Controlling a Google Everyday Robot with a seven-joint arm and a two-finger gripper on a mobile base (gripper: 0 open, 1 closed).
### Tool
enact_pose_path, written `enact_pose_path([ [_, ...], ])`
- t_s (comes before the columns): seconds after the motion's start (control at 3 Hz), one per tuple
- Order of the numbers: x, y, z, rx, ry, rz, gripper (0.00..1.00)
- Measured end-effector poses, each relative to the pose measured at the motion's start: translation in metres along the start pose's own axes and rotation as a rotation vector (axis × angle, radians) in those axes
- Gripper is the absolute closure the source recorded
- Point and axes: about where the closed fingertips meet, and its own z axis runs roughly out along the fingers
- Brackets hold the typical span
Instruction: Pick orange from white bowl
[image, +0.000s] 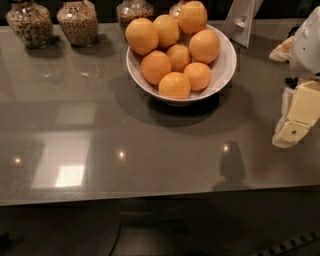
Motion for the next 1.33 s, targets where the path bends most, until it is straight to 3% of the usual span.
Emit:
enact_pose_path([
  [0.33,0.000,0.000,0.000,0.000,0.000,0.000,0.00],
  [0.67,-0.007,-0.010,0.000,0.023,-0.071,0.011,0.00],
  [1.0,-0.028,-0.036,0.000,0.073,-0.218,0.027,0.00],
  [1.33,-0.063,-0.073,0.003,0.124,-0.374,0.032,0.00],
])
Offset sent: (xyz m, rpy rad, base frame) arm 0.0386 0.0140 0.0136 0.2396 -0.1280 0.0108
